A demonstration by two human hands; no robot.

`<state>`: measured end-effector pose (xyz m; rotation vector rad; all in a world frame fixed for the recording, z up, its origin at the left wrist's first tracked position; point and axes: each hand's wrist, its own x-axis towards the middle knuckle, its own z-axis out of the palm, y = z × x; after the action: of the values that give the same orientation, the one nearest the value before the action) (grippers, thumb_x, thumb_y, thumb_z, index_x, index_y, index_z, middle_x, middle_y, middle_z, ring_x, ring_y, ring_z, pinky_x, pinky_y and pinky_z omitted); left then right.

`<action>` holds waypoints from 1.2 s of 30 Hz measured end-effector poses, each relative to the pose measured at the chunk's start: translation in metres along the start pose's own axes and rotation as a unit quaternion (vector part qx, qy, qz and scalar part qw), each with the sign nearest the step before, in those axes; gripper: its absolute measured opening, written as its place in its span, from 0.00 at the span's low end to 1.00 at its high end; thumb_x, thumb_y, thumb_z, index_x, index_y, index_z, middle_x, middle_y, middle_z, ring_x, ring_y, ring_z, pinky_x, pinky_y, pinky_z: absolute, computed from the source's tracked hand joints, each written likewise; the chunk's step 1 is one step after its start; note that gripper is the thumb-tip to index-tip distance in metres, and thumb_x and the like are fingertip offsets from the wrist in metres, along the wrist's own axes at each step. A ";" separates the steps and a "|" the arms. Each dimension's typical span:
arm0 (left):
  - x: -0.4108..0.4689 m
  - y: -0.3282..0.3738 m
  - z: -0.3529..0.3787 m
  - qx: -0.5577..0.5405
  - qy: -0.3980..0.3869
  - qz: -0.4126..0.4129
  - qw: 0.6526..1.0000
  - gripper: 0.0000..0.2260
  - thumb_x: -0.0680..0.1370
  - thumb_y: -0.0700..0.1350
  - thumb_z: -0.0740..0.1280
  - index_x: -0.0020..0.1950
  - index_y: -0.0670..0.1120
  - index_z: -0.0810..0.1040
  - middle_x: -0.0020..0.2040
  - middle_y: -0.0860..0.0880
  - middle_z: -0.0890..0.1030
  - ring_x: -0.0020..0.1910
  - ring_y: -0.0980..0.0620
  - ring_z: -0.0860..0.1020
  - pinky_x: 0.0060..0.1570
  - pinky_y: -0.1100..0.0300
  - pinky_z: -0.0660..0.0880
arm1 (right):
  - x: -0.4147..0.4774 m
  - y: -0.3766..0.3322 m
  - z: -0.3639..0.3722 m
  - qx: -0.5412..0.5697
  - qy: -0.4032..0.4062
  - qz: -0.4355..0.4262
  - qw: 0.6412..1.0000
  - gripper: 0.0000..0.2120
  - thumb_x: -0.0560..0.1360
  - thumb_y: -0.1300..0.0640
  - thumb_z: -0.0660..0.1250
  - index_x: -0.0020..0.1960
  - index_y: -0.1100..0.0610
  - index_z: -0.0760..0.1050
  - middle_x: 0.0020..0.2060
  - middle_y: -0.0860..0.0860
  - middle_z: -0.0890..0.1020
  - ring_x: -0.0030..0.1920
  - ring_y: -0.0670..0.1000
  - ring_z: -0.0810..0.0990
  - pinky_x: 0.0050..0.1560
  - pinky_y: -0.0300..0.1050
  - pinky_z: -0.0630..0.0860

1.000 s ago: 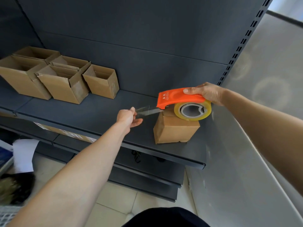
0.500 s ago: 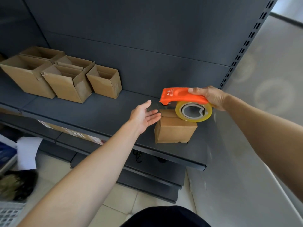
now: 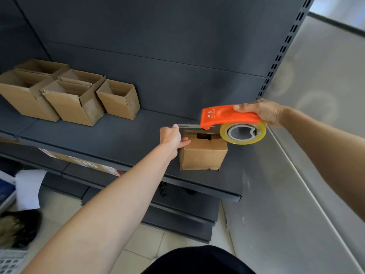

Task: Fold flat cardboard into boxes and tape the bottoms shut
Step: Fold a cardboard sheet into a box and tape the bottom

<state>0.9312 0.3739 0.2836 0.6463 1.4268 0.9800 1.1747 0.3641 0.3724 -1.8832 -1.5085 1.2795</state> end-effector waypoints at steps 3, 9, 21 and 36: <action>0.000 -0.001 0.003 -0.007 0.003 0.006 1.000 0.13 0.83 0.41 0.57 0.66 0.40 0.67 0.48 0.44 0.73 0.37 0.50 0.79 0.43 0.53 0.81 | -0.004 0.002 -0.001 -0.002 -0.004 0.001 1.000 0.27 0.62 0.39 0.70 0.50 0.59 0.79 0.46 0.58 0.84 0.43 0.57 0.83 0.52 0.52 0.79; -0.002 -0.002 0.003 -0.042 -0.004 0.020 0.999 0.14 0.82 0.39 0.57 0.68 0.42 0.65 0.47 0.45 0.73 0.39 0.47 0.80 0.43 0.51 0.81 | -0.002 0.005 0.005 -0.049 0.006 0.014 0.999 0.22 0.68 0.39 0.70 0.49 0.57 0.79 0.48 0.58 0.84 0.50 0.59 0.83 0.58 0.54 0.77; 0.000 0.006 0.005 0.037 -0.090 0.030 0.995 0.14 0.84 0.45 0.52 0.69 0.46 0.60 0.53 0.42 0.81 0.44 0.46 0.83 0.42 0.57 0.80 | -0.005 0.011 -0.003 -0.035 0.003 0.038 0.999 0.29 0.64 0.37 0.70 0.54 0.59 0.78 0.49 0.60 0.84 0.49 0.61 0.83 0.58 0.57 0.78; 0.010 0.000 0.002 -0.059 -0.070 0.018 0.996 0.09 0.84 0.48 0.51 0.64 0.50 0.57 0.48 0.41 0.82 0.46 0.43 0.82 0.47 0.53 0.81 | 0.001 -0.027 0.019 0.055 0.044 0.003 0.998 0.24 0.68 0.41 0.72 0.53 0.59 0.78 0.48 0.60 0.84 0.46 0.58 0.82 0.56 0.55 0.78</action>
<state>0.9320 0.3829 0.2790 0.6418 1.2275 1.0190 1.1439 0.3695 0.3834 -1.8497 -1.3619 1.2401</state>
